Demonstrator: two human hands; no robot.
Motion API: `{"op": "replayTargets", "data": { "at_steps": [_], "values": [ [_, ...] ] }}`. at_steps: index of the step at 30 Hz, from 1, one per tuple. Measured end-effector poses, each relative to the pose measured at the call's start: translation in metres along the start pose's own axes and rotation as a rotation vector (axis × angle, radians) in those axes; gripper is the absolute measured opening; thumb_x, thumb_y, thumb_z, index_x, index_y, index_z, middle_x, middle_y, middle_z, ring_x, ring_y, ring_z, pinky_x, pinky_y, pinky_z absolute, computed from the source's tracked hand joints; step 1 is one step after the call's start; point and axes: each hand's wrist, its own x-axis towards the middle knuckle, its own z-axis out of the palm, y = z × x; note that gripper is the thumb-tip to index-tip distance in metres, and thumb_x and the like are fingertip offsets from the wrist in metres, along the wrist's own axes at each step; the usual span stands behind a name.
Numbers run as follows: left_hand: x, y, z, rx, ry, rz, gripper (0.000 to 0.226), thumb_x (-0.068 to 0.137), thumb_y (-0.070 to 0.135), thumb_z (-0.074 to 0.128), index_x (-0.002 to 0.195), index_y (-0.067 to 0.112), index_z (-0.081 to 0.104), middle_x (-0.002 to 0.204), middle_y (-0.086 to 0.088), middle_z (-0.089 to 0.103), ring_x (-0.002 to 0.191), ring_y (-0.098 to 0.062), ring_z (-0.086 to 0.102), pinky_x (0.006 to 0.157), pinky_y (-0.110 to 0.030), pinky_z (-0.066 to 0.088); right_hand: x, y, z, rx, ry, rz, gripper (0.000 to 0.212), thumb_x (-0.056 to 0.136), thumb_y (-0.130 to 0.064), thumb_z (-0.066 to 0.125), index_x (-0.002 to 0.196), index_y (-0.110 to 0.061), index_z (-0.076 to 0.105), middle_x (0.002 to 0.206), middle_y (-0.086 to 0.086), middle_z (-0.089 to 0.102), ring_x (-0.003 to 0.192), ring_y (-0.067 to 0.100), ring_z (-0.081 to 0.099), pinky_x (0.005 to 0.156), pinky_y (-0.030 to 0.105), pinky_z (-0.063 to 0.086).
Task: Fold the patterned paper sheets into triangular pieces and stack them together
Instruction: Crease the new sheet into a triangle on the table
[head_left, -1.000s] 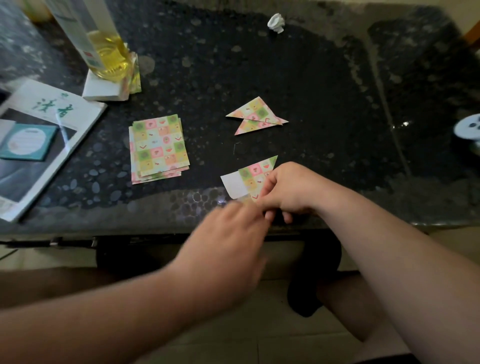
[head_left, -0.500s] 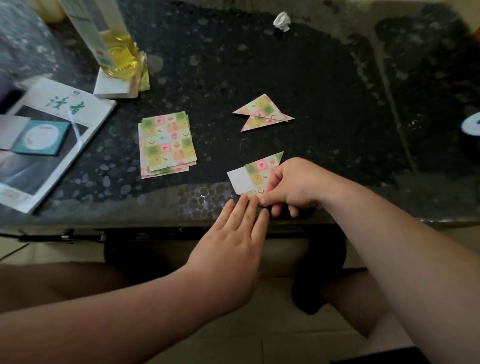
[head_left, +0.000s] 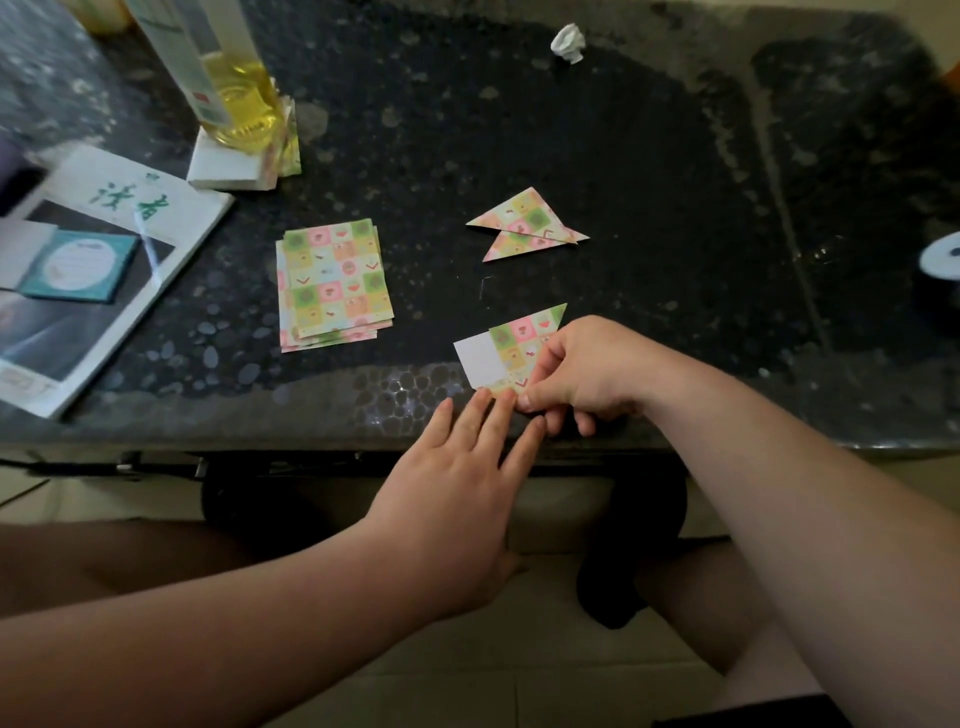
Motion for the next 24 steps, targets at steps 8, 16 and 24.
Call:
{"op": "replayTargets", "data": {
  "at_steps": [8, 16, 24],
  "values": [
    [0.0, -0.005, -0.002, 0.118, -0.041, -0.031, 0.105, 0.096, 0.07, 0.034, 0.154, 0.008, -0.029, 0.165, -0.023, -0.024, 0.155, -0.036, -0.017, 0.125, -0.053, -0.006, 0.004, 0.003, 0.0, 0.011, -0.02, 0.01, 0.014, 0.092, -0.022, 0.078, 0.088, -0.014, 0.066, 0.069, 0.004, 0.077, 0.037, 0.01, 0.055, 0.04, 0.019, 0.034],
    [0.006, -0.018, -0.005, 0.17, -0.009, -0.073, 0.108, 0.091, 0.081, 0.034, 0.161, 0.014, -0.012, 0.168, -0.008, 0.004, 0.152, -0.029, 0.009, 0.115, -0.065, -0.023, 0.008, 0.001, -0.002, -0.008, -0.062, 0.02, 0.014, 0.092, -0.014, 0.075, 0.086, -0.017, 0.062, 0.066, 0.004, 0.075, 0.043, 0.011, 0.06, 0.041, 0.019, 0.036],
    [0.006, -0.022, -0.004, 0.192, -0.001, -0.057, 0.105, 0.091, 0.076, 0.045, 0.161, 0.022, -0.013, 0.165, -0.011, 0.005, 0.15, -0.031, 0.011, 0.11, -0.071, -0.022, 0.005, 0.004, -0.009, 0.016, -0.105, 0.011, 0.009, 0.093, -0.009, 0.073, 0.094, -0.014, 0.065, 0.071, 0.008, 0.076, 0.046, 0.012, 0.063, 0.041, 0.02, 0.038]
  ]
}}
